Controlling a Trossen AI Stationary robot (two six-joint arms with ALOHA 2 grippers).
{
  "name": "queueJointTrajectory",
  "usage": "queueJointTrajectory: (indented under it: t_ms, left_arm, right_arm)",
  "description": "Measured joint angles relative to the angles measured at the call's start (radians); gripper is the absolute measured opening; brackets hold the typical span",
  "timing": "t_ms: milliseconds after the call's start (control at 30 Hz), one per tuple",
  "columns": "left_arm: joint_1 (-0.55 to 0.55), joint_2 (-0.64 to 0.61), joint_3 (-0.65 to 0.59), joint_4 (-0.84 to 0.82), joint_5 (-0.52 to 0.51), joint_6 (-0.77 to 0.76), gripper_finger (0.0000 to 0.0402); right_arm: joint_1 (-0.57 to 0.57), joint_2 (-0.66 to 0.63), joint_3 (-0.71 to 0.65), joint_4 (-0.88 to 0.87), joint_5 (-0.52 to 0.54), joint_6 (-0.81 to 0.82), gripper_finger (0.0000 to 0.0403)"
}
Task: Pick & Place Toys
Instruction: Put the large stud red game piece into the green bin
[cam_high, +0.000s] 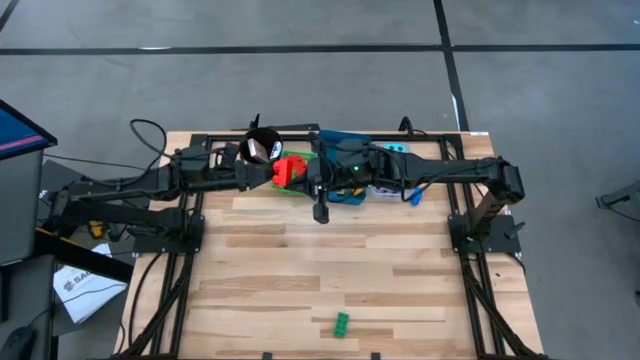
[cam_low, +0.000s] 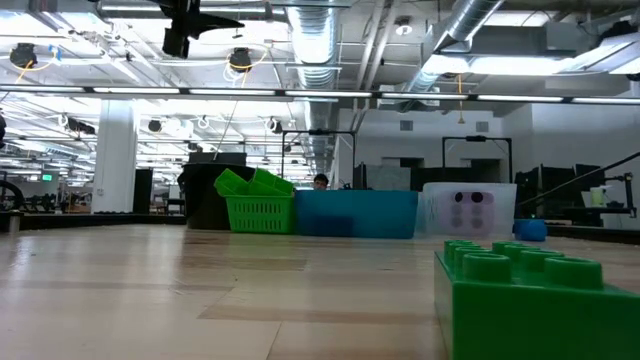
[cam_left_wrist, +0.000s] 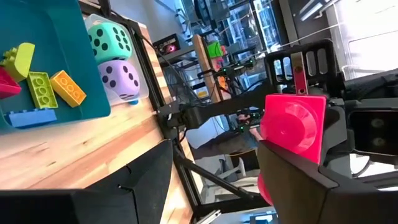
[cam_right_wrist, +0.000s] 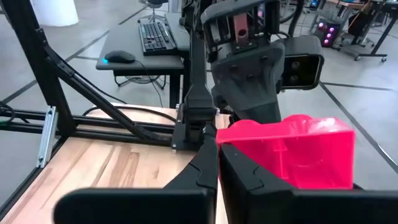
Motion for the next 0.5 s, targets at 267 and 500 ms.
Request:
queueJointTrajectory:
  t_ms: [267, 500]
  left_arm:
    - [0.000, -0.018, 0.000, -0.005, 0.002, -0.001, 0.0231]
    - [0.000, -0.049, 0.000, -0.029, 0.062, -0.002, 0.0231]
  right_arm:
    - [-0.002, 0.000, 0.000, 0.001, 0.039, 0.003, 0.0000]
    - [-0.004, 0.000, 0.000, -0.003, 0.043, 0.003, 0.0000]
